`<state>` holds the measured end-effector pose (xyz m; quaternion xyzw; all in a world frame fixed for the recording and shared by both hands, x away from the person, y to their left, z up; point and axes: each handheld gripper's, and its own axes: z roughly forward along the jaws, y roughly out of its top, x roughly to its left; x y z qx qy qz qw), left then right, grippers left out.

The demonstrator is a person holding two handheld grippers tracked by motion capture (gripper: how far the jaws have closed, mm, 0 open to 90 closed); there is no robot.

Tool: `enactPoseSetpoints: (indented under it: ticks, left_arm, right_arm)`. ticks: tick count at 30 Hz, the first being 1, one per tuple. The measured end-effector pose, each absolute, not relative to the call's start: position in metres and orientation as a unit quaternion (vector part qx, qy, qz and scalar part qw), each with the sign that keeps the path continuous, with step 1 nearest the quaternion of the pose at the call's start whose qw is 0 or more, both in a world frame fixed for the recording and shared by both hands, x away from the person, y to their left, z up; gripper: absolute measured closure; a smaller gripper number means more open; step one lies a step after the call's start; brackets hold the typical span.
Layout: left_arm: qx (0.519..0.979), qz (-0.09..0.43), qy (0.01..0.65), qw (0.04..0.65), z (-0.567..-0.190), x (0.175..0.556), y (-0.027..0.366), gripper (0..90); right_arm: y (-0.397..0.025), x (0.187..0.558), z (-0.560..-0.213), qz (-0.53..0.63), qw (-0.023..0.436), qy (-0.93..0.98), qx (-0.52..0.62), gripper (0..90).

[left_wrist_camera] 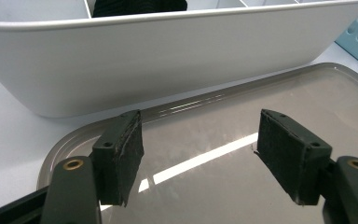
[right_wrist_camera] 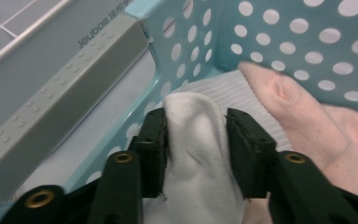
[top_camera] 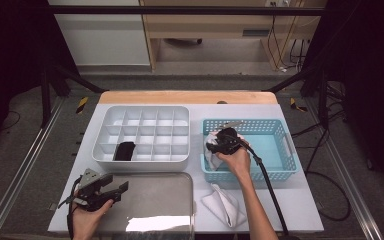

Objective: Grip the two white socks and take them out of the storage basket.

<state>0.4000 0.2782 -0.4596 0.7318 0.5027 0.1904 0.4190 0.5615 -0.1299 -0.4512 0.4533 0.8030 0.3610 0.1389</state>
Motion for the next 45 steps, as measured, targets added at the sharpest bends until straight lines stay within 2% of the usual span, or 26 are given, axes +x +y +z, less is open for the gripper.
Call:
enactPoseSetpoints:
  ticks: [5, 12, 17, 28, 45]
  left_arm:
    - [0.732, 0.191, 0.502, 0.419, -0.459, 0.400, 0.279, 30.1]
    - [0.729, 0.192, 0.503, 0.422, -0.458, 0.399, 0.280, 30.1]
    - [0.728, 0.192, 0.504, 0.423, -0.458, 0.399, 0.281, 30.1]
    - [0.728, 0.192, 0.504, 0.424, -0.457, 0.399, 0.280, 30.2]
    - [0.729, 0.192, 0.503, 0.423, -0.457, 0.398, 0.280, 30.6]
  right_arm:
    - [-0.130, 0.563, -0.452, 0.350, 0.128, 0.807, 0.458, 73.0]
    - [-0.132, 0.563, -0.449, 0.339, 0.129, 0.816, 0.449, 77.7]
    - [-0.135, 0.560, -0.444, 0.360, 0.152, 0.805, 0.446, 78.2]
    - [-0.153, 0.550, -0.415, 0.435, 0.171, 0.764, 0.445, 78.1]
    - [-0.181, 0.510, -0.366, 0.495, 0.210, 0.729, 0.423, 78.0]
